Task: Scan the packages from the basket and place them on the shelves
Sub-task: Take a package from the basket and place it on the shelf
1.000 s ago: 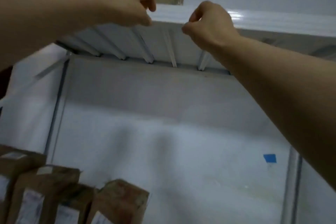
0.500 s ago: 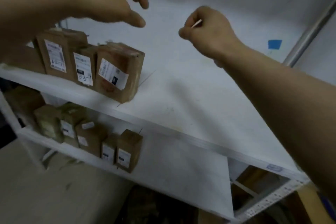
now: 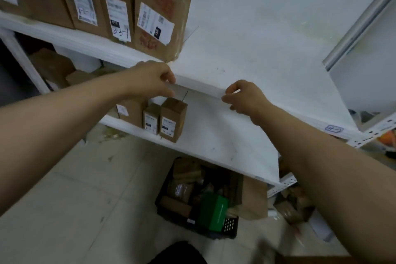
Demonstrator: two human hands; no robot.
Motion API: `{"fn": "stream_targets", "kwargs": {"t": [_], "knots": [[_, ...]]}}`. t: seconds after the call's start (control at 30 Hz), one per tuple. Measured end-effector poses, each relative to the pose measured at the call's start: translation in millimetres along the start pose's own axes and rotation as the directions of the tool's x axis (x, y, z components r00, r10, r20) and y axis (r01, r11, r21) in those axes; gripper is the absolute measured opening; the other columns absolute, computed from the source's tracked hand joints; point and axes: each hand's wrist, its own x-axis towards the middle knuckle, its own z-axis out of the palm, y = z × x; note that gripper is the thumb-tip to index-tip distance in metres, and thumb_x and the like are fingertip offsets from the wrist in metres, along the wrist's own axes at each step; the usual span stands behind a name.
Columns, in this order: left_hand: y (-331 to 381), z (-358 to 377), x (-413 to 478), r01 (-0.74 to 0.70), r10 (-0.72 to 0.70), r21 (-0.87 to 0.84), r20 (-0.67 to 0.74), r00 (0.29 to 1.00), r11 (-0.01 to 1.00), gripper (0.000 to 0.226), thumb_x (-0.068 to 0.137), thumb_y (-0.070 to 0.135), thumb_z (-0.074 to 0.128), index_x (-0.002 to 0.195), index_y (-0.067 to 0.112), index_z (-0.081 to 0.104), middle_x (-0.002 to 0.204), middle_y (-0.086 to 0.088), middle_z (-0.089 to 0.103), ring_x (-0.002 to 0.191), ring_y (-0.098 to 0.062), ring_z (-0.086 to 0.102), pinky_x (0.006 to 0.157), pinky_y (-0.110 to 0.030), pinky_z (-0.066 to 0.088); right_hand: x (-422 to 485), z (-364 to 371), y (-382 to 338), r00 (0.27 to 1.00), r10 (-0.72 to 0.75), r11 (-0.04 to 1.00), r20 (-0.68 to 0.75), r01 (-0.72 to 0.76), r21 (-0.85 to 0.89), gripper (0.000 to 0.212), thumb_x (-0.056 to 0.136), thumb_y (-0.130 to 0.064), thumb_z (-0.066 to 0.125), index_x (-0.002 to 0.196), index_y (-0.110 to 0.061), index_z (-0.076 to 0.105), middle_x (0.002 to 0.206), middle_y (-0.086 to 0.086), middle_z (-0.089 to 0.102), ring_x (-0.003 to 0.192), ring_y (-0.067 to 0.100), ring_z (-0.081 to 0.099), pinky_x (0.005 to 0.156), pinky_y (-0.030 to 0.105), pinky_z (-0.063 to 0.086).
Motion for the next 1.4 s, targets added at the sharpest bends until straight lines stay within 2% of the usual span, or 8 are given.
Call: {"fn": "stream_targets", "kwargs": {"t": [0.2,0.4,0.53,0.63,0.77,1.03,1.17,1.4], "knots": [[-36.8,34.4,-39.3,0.09,-0.084,-0.062,0.089,0.992,0.994,0.029,0.085,0.032,0.078,0.108,0.028,0.061,0.11,0.003,0.061,0.099,-0.017,0.059,0.081,-0.035,0.051,-41.6,57.6,15.6,0.992,0.096,0.994,0.077,-0.1,0.053,0.011,0.091,-0.018,0.071,0.095,-0.015,0.062,0.1,0.01,0.068,0.09,0.022,0.069,0.084,0.04,0.059],[-45.7,72.3,-63.2,0.102,-0.094,-0.036,0.187,0.978,0.994,0.031,0.081,0.029,0.079,0.101,0.024,0.057,0.095,-0.013,0.063,0.088,-0.031,0.063,0.075,-0.047,0.053,-76.0,80.0,50.3,0.974,0.209,0.974,0.084,-0.215,0.075,0.016,0.093,-0.016,0.069,0.106,-0.01,0.061,0.103,0.011,0.066,0.086,0.023,0.065,0.074,0.034,0.056],[-41.8,108.3,-75.2,0.157,-0.124,-0.098,0.282,0.951,0.983,0.073,0.087,0.021,0.077,0.148,0.019,0.037,0.124,-0.004,0.053,0.111,-0.022,0.054,0.083,-0.031,0.043,-94.0,75.6,88.1,0.933,0.357,0.927,0.052,-0.361,0.102,0.016,0.094,-0.014,0.067,0.107,-0.011,0.059,0.108,0.014,0.068,0.076,0.021,0.064,0.06,0.029,0.052],[-34.8,132.1,-77.4,0.134,-0.12,-0.015,0.362,0.924,0.991,0.063,0.089,0.03,0.075,0.145,0.021,0.048,0.147,-0.005,0.048,0.132,-0.024,0.047,0.1,-0.034,0.043,-110.0,69.7,118.6,0.894,0.444,0.886,0.058,-0.448,0.117,0.018,0.094,-0.012,0.067,0.111,-0.011,0.06,0.105,0.016,0.068,0.071,0.02,0.064,0.048,0.024,0.047],[-20.1,157.8,-77.4,0.128,-0.145,0.069,0.414,0.899,0.989,0.061,0.087,0.043,0.074,0.14,0.023,0.053,0.144,-0.004,0.052,0.129,-0.023,0.05,0.102,-0.035,0.043,-126.9,60.6,151.5,0.853,0.517,0.837,0.063,-0.52,0.17,0.022,0.095,-0.009,0.065,0.116,-0.009,0.061,0.094,0.014,0.065,0.062,0.016,0.057,0.048,0.024,0.044],[53.8,217.6,-83.2,0.228,-0.205,-0.006,0.414,0.887,0.974,0.081,0.098,0.069,0.023,0.134,0.004,0.055,0.136,-0.017,0.056,0.124,-0.031,0.051,0.108,-0.039,0.038,-154.5,40.4,199.0,0.806,0.566,0.768,0.173,-0.592,0.243,0.018,0.096,-0.003,0.059,0.114,-0.004,0.061,0.075,0.009,0.058,0.058,0.015,0.052,0.046,0.024,0.042],[72.5,238.8,-77.8,0.203,-0.196,0.038,0.479,0.856,0.979,0.06,0.096,0.053,0.057,0.142,0.015,0.05,0.145,-0.009,0.05,0.128,-0.026,0.049,0.108,-0.034,0.041,-157.0,16.6,223.1,0.802,0.573,0.768,0.17,-0.598,0.23,0.014,0.097,-0.001,0.055,0.088,-0.011,0.053,0.079,0.011,0.058,0.06,0.016,0.054,0.054,0.028,0.04],[74.2,229.9,-65.8,0.323,-0.29,-0.021,0.389,0.874,0.946,0.059,0.087,0.044,0.075,0.137,0.022,0.053,0.142,-0.006,0.051,0.128,-0.025,0.049,0.11,-0.041,0.043,-119.8,0.9,217.4,0.875,0.449,0.854,0.183,-0.48,0.199,0.015,0.093,-0.006,0.066,0.108,-0.006,0.065,0.087,0.013,0.066,0.067,0.021,0.059,0.063,0.031,0.05]]}}
